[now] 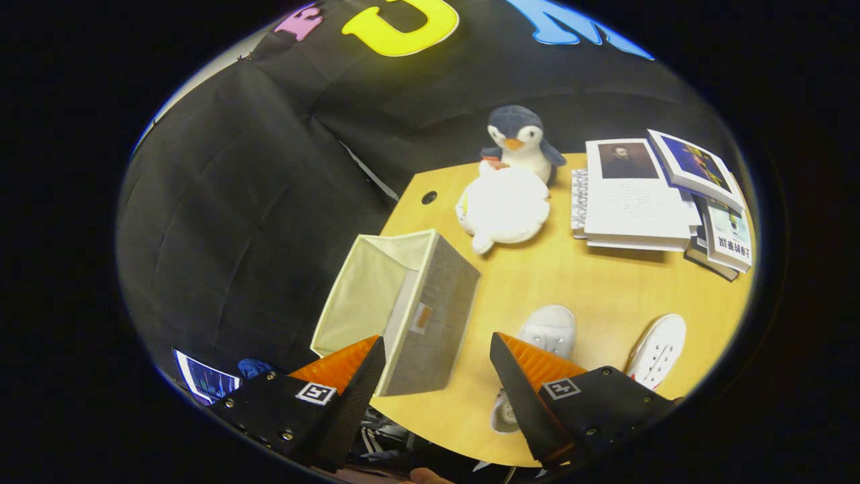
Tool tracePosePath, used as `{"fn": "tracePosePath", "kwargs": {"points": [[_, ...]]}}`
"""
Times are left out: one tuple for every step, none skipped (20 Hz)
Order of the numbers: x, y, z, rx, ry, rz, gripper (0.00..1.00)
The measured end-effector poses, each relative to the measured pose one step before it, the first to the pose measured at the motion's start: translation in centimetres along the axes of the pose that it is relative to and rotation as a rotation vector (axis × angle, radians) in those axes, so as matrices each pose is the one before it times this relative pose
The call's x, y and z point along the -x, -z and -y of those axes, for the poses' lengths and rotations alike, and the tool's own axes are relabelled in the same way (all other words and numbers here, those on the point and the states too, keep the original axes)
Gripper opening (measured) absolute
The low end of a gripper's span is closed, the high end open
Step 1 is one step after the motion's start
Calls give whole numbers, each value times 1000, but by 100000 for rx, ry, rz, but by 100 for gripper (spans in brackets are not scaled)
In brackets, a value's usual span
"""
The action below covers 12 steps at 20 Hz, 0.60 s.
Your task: Open the storage box then place both shoes into the box .Put the left shoe in first, then the right shoe, with the right side of both shoes facing outward in a uniform manner.
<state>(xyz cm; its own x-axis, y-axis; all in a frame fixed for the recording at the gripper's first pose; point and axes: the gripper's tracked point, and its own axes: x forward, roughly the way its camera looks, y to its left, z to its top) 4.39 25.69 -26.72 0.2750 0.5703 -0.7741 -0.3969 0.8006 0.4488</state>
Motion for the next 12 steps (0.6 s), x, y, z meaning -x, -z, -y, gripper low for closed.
{"fn": "tracePosePath", "kwargs": {"points": [[57, 857, 1108, 417, 2240, -2035, 96], [-109, 1065, 669, -48, 1644, -2186, 96], [40, 803, 661, -533, 971, -1951, 96], [60, 763, 708, -721, 795, -1430, 96], [13, 474, 515, -861, 560, -1244, 96], [-299, 563, 460, -590, 594, -1072, 96], [-256, 344, 543, -184, 1035, -1431, 96], [-117, 537, 593, 273, 1292, -1356, 96], [-282, 402, 568, 714, 1422, -1633, 96], [-569, 613, 766, 985, 2253, -2455, 96], [-493, 577, 934, 1175, 2657, -2945, 96], [-546, 709, 804, 1007, 2066, -3301, 96]]}}
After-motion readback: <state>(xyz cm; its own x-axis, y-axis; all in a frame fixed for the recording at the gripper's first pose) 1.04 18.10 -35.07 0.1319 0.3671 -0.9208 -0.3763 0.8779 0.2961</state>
